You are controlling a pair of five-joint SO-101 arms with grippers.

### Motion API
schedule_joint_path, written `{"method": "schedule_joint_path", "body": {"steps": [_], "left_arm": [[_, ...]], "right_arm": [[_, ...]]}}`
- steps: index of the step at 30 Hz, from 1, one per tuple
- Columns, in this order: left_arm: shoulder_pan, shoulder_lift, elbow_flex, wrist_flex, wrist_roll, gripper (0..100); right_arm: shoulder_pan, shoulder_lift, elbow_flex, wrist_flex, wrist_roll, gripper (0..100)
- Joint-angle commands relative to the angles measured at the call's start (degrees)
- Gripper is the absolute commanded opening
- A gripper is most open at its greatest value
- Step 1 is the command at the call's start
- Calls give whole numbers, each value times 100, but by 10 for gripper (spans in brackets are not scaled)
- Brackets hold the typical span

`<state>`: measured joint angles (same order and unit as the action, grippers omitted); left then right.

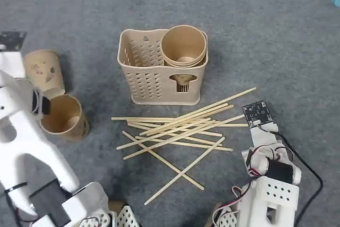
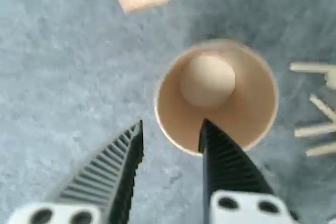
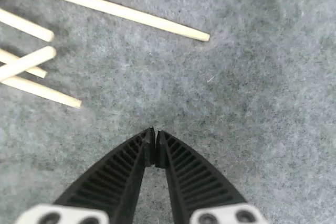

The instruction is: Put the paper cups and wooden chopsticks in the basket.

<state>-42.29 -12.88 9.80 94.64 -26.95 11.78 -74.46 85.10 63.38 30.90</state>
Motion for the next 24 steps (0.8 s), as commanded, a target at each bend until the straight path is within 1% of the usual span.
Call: {"method": "schedule_joint_path", "body": {"steps": [1,5,8,9,11,14,18,20,24], "left_arm": [[-18,-237,593,-624,-53,163],[-9,-237,1446,-1451,-35,163],[0,-237,1833,-1855,-26,162],[0,-246,1895,-1908,-26,160],[9,-246,1912,-1934,-18,119],[123,-281,1903,-1943,-18,3],[281,-290,1903,-1899,9,12],[404,-290,1868,-1899,308,12],[571,-290,1367,-1697,1301,12]], "right_arm": [[-13,-101,-18,-31,88,22],[-13,-101,-18,-22,88,22],[-13,-101,-18,-22,88,22],[-13,-101,-18,-22,88,22],[-13,-101,-18,-22,88,22],[-22,-101,-18,-22,88,22],[-13,-101,-18,-22,88,22],[-13,-101,-18,-22,88,22],[-13,-101,-18,-22,88,22]]}}
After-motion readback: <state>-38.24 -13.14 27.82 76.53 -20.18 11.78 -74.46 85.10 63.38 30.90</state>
